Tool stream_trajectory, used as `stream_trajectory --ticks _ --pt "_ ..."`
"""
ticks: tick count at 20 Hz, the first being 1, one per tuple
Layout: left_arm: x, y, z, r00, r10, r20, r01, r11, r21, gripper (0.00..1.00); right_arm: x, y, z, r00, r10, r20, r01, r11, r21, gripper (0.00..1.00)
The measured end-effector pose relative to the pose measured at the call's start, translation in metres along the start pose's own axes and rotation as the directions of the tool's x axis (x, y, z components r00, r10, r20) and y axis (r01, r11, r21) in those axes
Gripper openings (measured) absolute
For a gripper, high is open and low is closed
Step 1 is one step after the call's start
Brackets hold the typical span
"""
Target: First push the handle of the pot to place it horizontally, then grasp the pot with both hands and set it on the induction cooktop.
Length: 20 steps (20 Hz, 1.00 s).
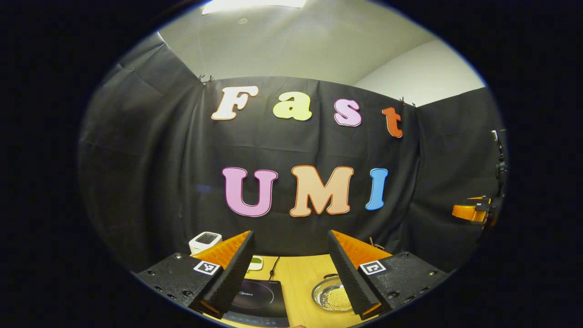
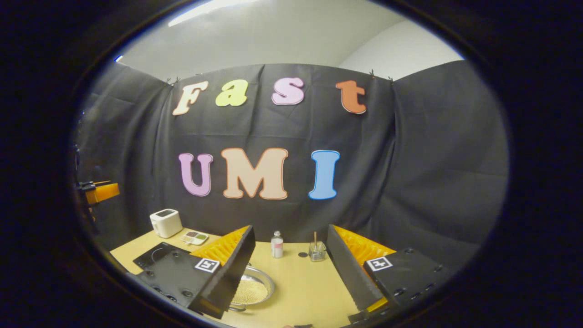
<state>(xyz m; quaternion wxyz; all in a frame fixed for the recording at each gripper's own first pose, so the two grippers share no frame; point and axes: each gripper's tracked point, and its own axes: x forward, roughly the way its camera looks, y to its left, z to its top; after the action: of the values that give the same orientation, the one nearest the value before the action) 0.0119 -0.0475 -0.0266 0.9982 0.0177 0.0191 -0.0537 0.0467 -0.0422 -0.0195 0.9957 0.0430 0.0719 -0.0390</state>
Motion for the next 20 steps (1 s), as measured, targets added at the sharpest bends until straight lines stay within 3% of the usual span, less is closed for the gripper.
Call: stream_trajectory --ticks 4,10,13,16,19,20 --pt "0.006 -0.009 0.004 0.999 -0.035 0.029 0.035 0.999 0.018 0.92 0.004 0.005 0.010 0.998 0.038 0.044 -0.040 0.998 0.048 0.97" --pt "-0.007 -0.011 -0.006 0.997 -0.070 0.038 0.068 0.997 0.039 0.95 -0.005 0.036 0.010 0.993 0.093 0.071 -0.096 0.995 0.032 0.97" --pt "-0.013 0.001 -0.012 0.998 -0.041 0.047 0.039 0.998 0.050 0.92 -0.007 0.053 0.000 0.990 0.120 0.072 -0.122 0.992 0.028 0.97" --pt "-0.017 0.012 -0.022 0.999 -0.025 0.030 0.024 0.999 0.033 0.95 -0.008 0.081 -0.020 0.981 0.182 0.062 -0.184 0.983 0.017 0.97" --pt "-0.022 0.029 -0.027 1.000 0.010 0.019 -0.011 1.000 0.024 0.95 -0.004 0.103 -0.041 0.973 0.225 0.052 -0.227 0.973 0.041 0.91" --pt "-0.023 0.036 -0.027 0.999 0.029 0.020 -0.029 0.999 0.028 0.96 -0.001 0.107 -0.048 0.971 0.233 0.048 -0.235 0.970 0.053 0.84"
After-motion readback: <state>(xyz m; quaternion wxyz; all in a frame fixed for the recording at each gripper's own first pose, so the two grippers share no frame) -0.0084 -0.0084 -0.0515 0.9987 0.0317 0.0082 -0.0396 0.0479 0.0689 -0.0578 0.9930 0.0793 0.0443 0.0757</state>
